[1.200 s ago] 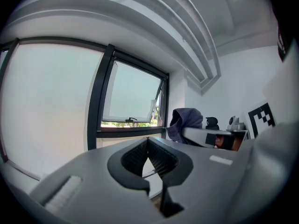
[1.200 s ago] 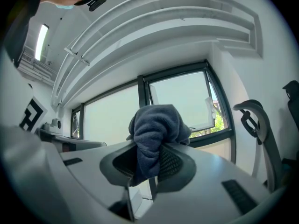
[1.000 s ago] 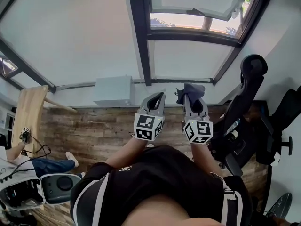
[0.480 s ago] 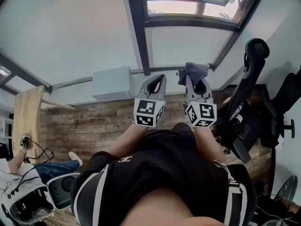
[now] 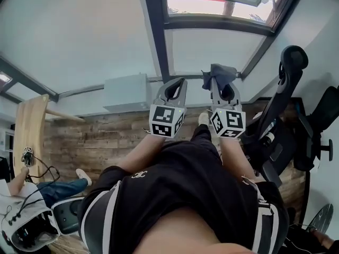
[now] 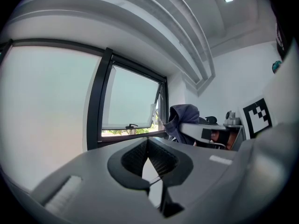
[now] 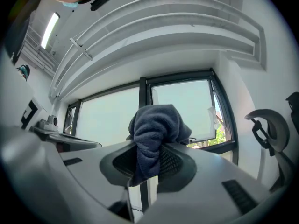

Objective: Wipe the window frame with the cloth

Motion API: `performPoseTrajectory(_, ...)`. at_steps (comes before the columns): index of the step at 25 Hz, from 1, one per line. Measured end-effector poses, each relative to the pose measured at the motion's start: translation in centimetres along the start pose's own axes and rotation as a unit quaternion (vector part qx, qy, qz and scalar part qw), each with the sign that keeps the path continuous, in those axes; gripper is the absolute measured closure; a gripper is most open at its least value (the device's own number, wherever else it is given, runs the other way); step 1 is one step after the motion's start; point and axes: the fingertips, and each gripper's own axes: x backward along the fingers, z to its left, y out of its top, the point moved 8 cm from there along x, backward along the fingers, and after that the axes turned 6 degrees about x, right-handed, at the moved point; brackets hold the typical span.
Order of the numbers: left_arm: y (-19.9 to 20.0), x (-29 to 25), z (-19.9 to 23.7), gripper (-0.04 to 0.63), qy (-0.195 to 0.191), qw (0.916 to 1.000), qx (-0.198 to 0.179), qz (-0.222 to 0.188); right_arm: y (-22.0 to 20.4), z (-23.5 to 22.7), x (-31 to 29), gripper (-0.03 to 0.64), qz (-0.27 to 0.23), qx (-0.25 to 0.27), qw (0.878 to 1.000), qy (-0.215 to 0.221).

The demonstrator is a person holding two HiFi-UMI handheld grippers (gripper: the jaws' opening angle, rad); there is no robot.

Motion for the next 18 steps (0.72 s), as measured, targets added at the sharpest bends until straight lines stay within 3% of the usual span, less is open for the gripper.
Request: performPoseTrajectory(18,-1.4,-16.0,3.7,0.586,0.018,0.9993,0.021,0.024,-4.4,-10.4,-14.3,0.523,0.009,0.001,1.000,0.022)
